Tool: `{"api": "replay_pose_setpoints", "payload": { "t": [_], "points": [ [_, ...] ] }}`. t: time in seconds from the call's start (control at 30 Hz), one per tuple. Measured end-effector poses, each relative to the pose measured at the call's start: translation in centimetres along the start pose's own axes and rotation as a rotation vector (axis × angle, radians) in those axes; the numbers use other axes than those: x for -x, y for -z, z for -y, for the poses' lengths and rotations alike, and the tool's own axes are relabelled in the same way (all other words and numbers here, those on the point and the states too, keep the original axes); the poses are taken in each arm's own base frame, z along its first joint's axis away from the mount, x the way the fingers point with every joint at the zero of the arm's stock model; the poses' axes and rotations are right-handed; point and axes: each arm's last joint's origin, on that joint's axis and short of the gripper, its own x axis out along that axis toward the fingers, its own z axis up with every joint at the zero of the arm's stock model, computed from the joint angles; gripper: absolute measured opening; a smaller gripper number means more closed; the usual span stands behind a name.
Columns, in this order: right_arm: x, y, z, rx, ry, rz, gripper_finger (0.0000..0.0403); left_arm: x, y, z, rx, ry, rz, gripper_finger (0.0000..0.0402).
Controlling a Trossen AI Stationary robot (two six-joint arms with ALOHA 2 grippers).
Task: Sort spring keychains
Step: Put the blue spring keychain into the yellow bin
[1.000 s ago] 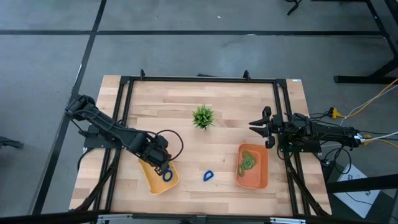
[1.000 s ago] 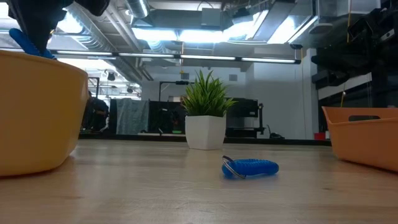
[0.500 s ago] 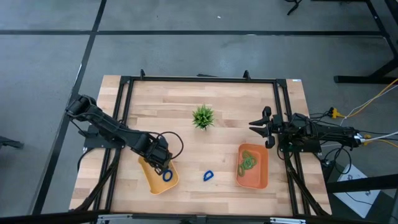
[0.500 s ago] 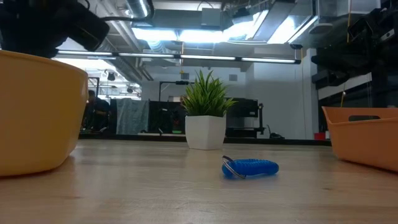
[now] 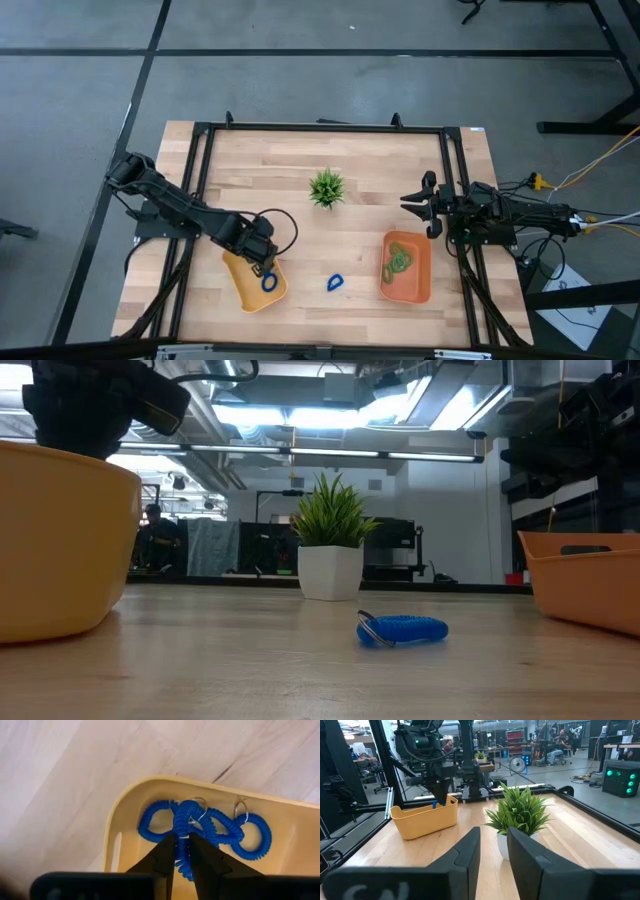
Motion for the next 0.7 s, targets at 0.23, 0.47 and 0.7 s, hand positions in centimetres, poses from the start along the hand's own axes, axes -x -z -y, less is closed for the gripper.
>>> {"api": "replay_pose_setpoints", "payload": {
  "t": [0.23,0.47,0.7],
  "points": [
    [0.00,0.00,0.00,0.000,0.000,0.000,0.0097,0.01,0.02,0.00,0.098,0.003,-0.008,0.0067],
    [0.00,0.00,0.00,0.000,0.000,0.000,0.0097,0.01,-0.04,-0.03,0.102,0.002,-0.005,0.0082],
    [0.00,0.00,0.00,0.000,0.000,0.000,0.0097,0.02,0.01,0.00,0.102,0.011,-0.026,0.0084]
  ]
}}
